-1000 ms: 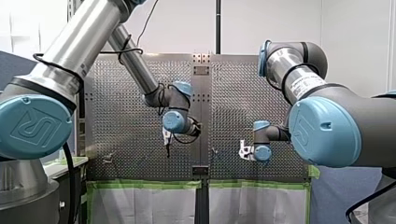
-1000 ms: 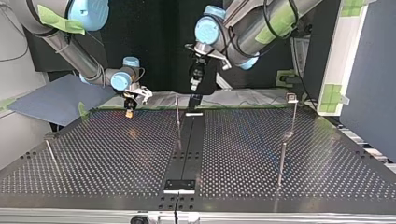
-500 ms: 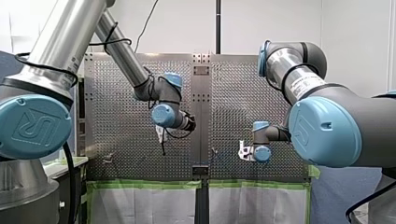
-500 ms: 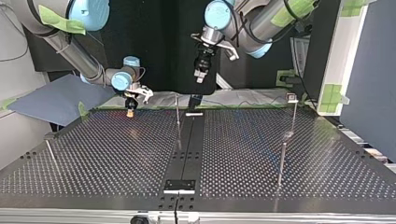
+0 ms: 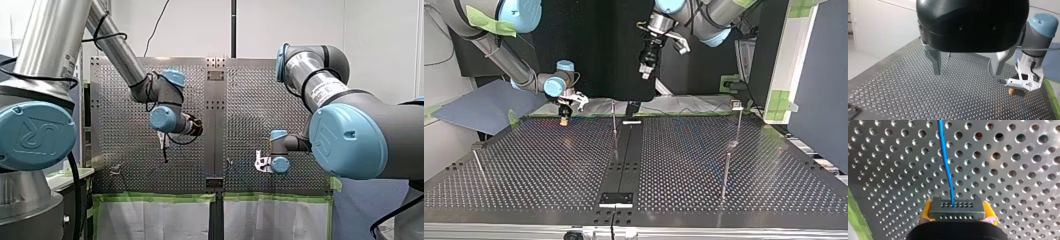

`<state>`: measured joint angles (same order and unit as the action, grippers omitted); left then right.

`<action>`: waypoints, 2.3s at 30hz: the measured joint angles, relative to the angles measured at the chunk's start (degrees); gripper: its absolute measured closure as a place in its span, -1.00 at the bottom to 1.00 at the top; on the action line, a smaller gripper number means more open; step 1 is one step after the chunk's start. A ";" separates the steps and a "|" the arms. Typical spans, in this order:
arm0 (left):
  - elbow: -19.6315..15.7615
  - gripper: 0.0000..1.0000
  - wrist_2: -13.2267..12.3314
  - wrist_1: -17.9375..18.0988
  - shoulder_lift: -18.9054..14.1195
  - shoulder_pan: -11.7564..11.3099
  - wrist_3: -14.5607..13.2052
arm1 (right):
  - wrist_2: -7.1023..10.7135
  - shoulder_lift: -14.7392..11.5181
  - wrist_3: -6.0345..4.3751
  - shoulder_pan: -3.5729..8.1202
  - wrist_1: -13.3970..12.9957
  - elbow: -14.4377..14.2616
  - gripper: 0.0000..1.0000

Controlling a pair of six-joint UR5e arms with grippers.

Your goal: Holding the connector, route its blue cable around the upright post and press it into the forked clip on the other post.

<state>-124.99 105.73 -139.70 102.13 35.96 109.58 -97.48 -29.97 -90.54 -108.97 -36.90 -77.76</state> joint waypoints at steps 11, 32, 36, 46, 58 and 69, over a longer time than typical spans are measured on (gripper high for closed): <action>-5.69 -1.00 -0.01 0.03 -5.69 -0.16 1.08 | -0.03 0.03 0.00 -0.10 0.06 0.01 1.00; -8.14 -1.00 0.21 0.99 -13.25 -0.30 1.33 | -0.08 0.03 0.11 -0.15 0.19 0.13 1.00; -8.22 -1.00 0.49 1.28 -12.20 -0.33 1.31 | -0.66 0.03 0.30 -0.15 0.31 0.51 1.00; -9.51 -1.00 2.72 3.66 -8.09 -0.43 0.79 | -2.47 -2.18 0.63 -0.33 2.07 0.96 1.00; -10.24 -1.00 2.76 7.84 -6.07 -0.47 1.49 | -3.91 -7.32 0.38 -2.15 6.92 0.89 1.00; -10.26 -1.00 2.76 7.89 -6.04 -0.48 1.51 | -6.39 -13.53 -0.06 -4.98 11.98 -0.93 1.00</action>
<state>-135.24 108.50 -131.81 96.09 35.49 111.09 -103.86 -43.50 -90.60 -113.94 -24.92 -78.69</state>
